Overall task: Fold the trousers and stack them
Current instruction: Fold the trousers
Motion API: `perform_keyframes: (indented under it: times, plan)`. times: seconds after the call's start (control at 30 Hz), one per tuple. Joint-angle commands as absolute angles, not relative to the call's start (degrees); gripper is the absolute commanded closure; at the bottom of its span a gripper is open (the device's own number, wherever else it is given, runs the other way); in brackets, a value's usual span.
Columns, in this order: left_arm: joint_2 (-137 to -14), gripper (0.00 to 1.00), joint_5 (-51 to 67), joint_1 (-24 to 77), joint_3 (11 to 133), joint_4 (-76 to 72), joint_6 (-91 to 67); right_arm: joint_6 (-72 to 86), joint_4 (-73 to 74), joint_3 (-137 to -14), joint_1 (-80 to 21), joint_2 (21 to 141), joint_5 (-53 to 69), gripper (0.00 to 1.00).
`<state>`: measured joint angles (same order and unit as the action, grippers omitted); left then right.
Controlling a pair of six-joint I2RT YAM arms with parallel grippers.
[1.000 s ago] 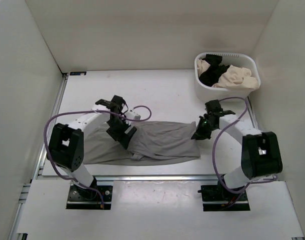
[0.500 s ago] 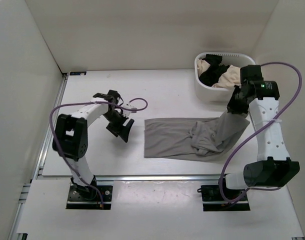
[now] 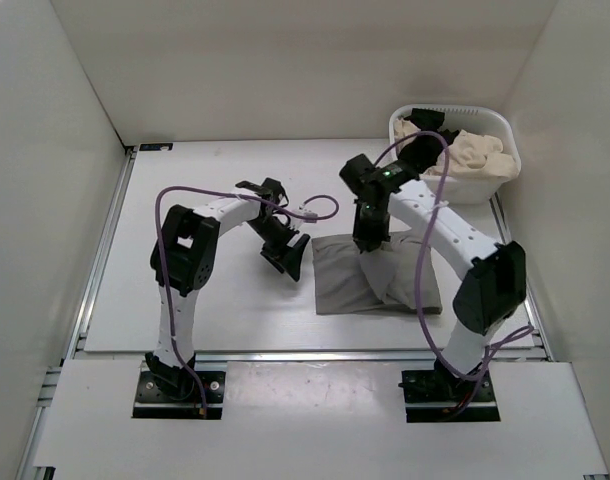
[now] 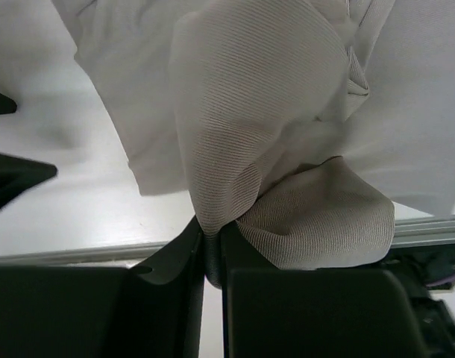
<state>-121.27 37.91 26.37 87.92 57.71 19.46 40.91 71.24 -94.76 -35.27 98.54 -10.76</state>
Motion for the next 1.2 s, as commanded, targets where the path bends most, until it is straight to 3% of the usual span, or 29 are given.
perform_keyframes:
  times: [0.0, 0.2, 0.37, 0.43, 0.47, 0.5, 0.7, 0.83, 0.87, 1.0, 1.17]
  plan:
    - [-124.62, 0.13, 38.33, 26.98, 87.89, 53.88, 19.60, 46.93, 64.18, -95.35, -37.43, 102.36, -12.04, 1.00]
    - [-125.16, 0.13, 37.18, 26.37, 87.28, 52.56, 19.60, 45.79, 65.65, -105.99, -42.53, 115.91, -9.41, 1.00]
    - [-125.16, 0.13, 36.04, 23.82, 87.28, 52.56, 19.07, 47.37, 60.47, -105.21, -44.21, 117.33, -6.33, 0.99]
    - [-125.16, 0.13, 34.64, 23.04, 87.28, 52.56, 19.07, 45.36, 58.90, -105.21, -44.74, 117.33, -4.76, 0.76]
    - [-124.63, 0.13, 33.93, 22.16, 87.28, 52.56, 19.07, 44.05, 57.93, -105.73, -45.43, 117.33, -3.53, 0.58]
    - [-124.11, 0.13, 33.32, 21.63, 87.28, 52.56, 19.59, 40.73, 56.88, -106.34, -45.44, 117.33, -2.04, 0.51]
    - [-116.64, 0.13, 28.49, 17.40, 89.38, 53.79, 21.88, 29.80, 55.81, -113.38, -52.46, 114.01, -2.27, 0.38]
    - [-109.88, 0.13, 25.49, 19.06, 90.00, 54.93, 26.87, 32.49, 50.72, -99.88, -52.04, 97.89, -7.36, 0.34]
    - [-106.91, 0.13, 24.88, 20.99, 90.00, 55.45, 28.20, 34.26, 48.97, -91.67, -50.90, 94.34, -10.69, 0.34]
    - [-103.19, 0.11, 24.87, 27.41, 89.47, 55.46, 29.79, 40.34, 44.66, -71.18, -38.11, 76.16, -10.47, 0.32]
    - [-105.37, 0.09, 26.89, 35.14, 90.69, 55.29, 28.92, 34.39, 42.01, -63.72, -21.91, 73.38, -3.79, 0.24]
